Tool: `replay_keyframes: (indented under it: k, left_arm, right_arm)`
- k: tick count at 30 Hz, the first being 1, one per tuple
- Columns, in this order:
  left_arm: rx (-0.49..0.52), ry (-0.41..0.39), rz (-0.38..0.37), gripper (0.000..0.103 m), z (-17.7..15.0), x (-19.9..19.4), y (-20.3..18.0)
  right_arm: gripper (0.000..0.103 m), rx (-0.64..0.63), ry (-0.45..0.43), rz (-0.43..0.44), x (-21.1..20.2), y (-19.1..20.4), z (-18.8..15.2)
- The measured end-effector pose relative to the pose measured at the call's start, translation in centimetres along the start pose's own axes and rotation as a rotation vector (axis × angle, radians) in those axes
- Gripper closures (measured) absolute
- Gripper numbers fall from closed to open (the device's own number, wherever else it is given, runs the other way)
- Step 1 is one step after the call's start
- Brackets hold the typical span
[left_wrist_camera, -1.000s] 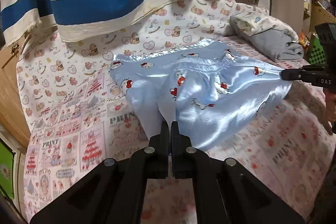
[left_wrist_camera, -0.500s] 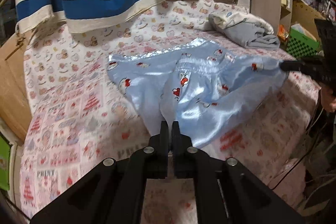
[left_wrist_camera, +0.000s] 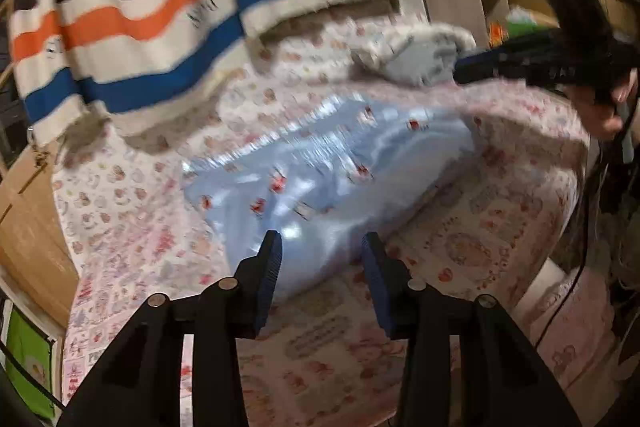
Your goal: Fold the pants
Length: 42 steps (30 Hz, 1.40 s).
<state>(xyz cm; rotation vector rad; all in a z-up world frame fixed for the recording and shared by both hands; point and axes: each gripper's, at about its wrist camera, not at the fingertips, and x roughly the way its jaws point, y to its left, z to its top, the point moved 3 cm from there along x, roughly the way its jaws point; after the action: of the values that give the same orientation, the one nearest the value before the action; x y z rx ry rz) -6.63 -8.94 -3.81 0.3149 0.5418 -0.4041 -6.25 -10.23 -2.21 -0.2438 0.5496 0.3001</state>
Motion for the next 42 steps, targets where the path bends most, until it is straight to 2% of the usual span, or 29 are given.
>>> replay_keyframes:
  k: [2,7,9,11,13,18,19,20,22,25,27,30,32,34,35,38,42]
  left_arm:
    - [0.024,0.077,-0.018,0.060,-0.2,1.5,-0.5]
    - [0.013,0.098,0.017,0.060,-0.3,2.7,0.1]
    - [-0.013,0.105,0.023,0.067,-0.3,2.8,0.7]
    - [-0.008,0.138,0.032,0.092,-0.6,2.9,1.1]
    - [-0.016,0.150,0.031,0.100,-0.7,2.6,1.6]
    - [-0.045,0.096,0.018,0.102,0.1,1.3,2.0]
    - [-0.051,0.084,0.020,0.102,0.3,1.1,2.0]
    - [-0.056,0.076,0.020,0.102,0.4,1.1,2.1]
    - [-0.065,0.066,0.018,0.102,0.7,0.9,2.2]
    - [-0.069,0.039,0.019,0.102,1.0,0.2,2.6]
    - [-0.092,0.028,0.007,0.102,1.2,-0.1,3.0]
    - [-0.115,0.021,0.007,0.102,1.4,-0.2,3.6]
    - [-0.128,0.020,-0.001,0.102,1.4,-0.1,3.9]
    - [-0.127,0.023,-0.014,0.102,1.2,-0.1,3.8]
    - [-0.119,0.025,-0.016,0.102,1.1,-0.1,3.6]
    - [-0.071,0.026,-0.010,0.100,0.7,0.0,2.9]
    - [-0.048,0.040,-0.039,0.092,-0.1,0.5,2.5]
  right_arm:
    - [0.079,-0.032,0.030,0.010,0.1,0.6,0.5]
    - [0.079,-0.051,0.085,0.097,0.3,1.2,1.0]
    - [0.079,-0.075,0.115,0.131,0.9,1.7,0.5]
    - [0.079,-0.127,0.141,0.147,1.8,2.6,-0.4]
    - [0.079,-0.200,0.182,0.141,2.7,3.8,-1.4]
    - [0.079,-0.346,0.203,0.145,3.8,6.2,-2.8]
    - [0.074,-0.370,0.203,0.137,3.9,6.5,-2.8]
    - [0.060,-0.391,0.201,0.116,4.2,6.6,-2.9]
    - [0.044,-0.425,0.185,0.074,4.4,6.9,-2.9]
    - [0.045,-0.451,0.224,0.076,5.1,6.9,-3.5]
    - [0.049,-0.476,0.235,0.028,5.7,6.6,-4.0]
    - [0.055,-0.424,0.218,0.024,5.9,5.5,-3.7]
    - [0.068,-0.339,0.212,0.040,6.1,4.2,-3.3]
    - [0.074,-0.270,0.218,0.050,6.7,3.0,-3.3]
    - [0.082,-0.259,0.230,0.048,7.1,2.6,-3.5]
    - [0.097,-0.285,0.217,0.052,7.2,3.0,-3.7]
    - [0.099,-0.344,0.194,0.041,6.8,4.1,-3.6]
